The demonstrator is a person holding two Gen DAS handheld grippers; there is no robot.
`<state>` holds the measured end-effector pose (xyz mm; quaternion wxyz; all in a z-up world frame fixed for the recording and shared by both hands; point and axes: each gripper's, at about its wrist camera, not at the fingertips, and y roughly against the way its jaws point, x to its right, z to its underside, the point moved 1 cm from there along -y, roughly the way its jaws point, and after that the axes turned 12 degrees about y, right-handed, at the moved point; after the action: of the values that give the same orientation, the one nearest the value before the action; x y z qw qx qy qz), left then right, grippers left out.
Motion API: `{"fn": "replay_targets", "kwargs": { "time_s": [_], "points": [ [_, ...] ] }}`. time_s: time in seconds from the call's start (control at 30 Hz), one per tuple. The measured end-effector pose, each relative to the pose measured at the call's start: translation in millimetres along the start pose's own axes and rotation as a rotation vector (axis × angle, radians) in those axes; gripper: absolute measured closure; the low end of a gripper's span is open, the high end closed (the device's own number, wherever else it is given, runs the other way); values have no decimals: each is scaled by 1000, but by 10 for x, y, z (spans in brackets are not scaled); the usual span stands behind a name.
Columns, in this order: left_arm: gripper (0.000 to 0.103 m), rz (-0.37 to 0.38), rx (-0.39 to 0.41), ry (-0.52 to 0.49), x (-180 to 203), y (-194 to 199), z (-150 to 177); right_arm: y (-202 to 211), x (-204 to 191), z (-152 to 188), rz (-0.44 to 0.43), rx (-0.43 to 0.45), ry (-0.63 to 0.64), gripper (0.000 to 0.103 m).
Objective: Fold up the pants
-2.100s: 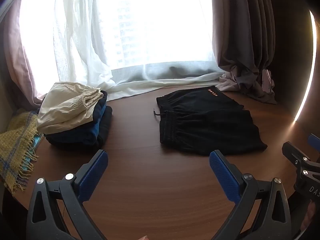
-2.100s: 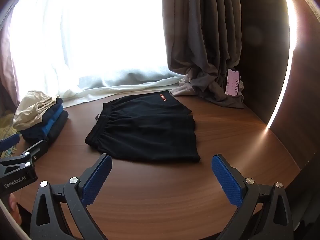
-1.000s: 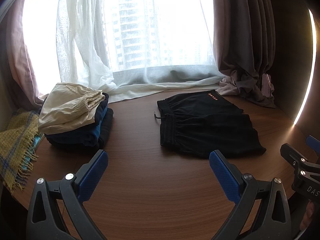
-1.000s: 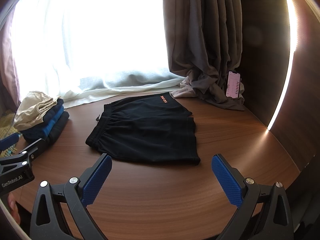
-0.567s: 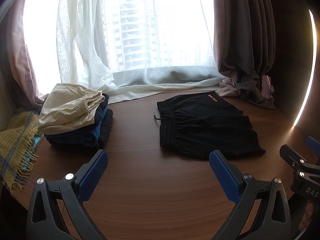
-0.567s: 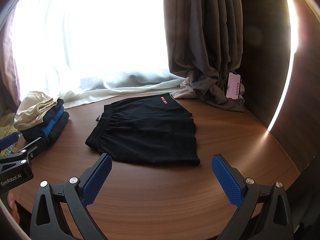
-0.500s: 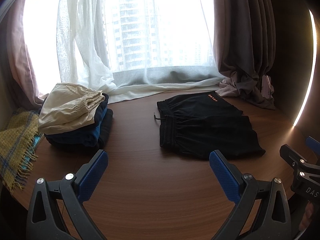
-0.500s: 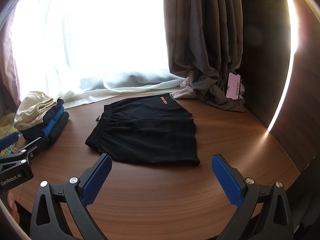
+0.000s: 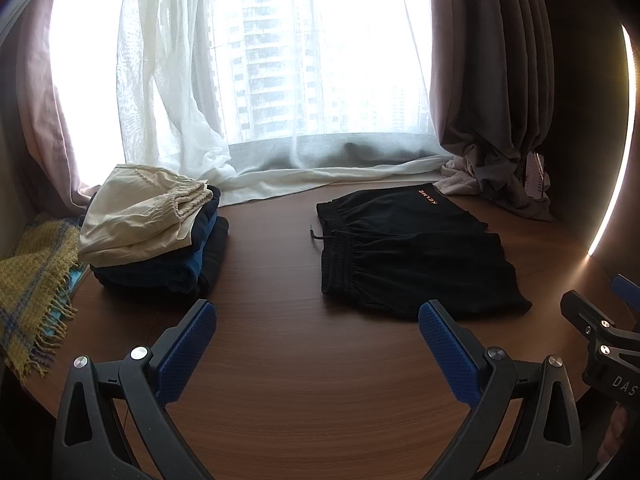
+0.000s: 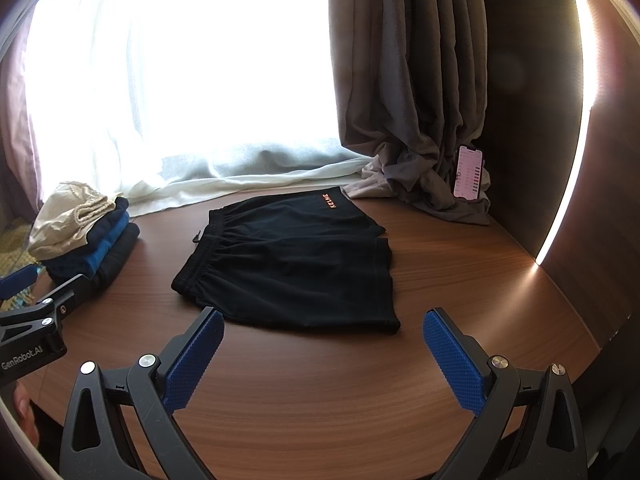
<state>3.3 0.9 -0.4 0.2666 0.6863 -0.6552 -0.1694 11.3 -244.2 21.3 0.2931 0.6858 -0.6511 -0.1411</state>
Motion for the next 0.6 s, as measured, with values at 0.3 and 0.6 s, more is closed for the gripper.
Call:
{"fn": "replay_targets", "kwargs": {
  "time_s": [0.3,0.6],
  "points": [
    [0,-5,1,6,-29,16,18,2,7,12,0,0,1,2],
    [0,-9,-2,12,-44,22,22,-27,-27,-38,-3,0,5,2]
  ]
}}
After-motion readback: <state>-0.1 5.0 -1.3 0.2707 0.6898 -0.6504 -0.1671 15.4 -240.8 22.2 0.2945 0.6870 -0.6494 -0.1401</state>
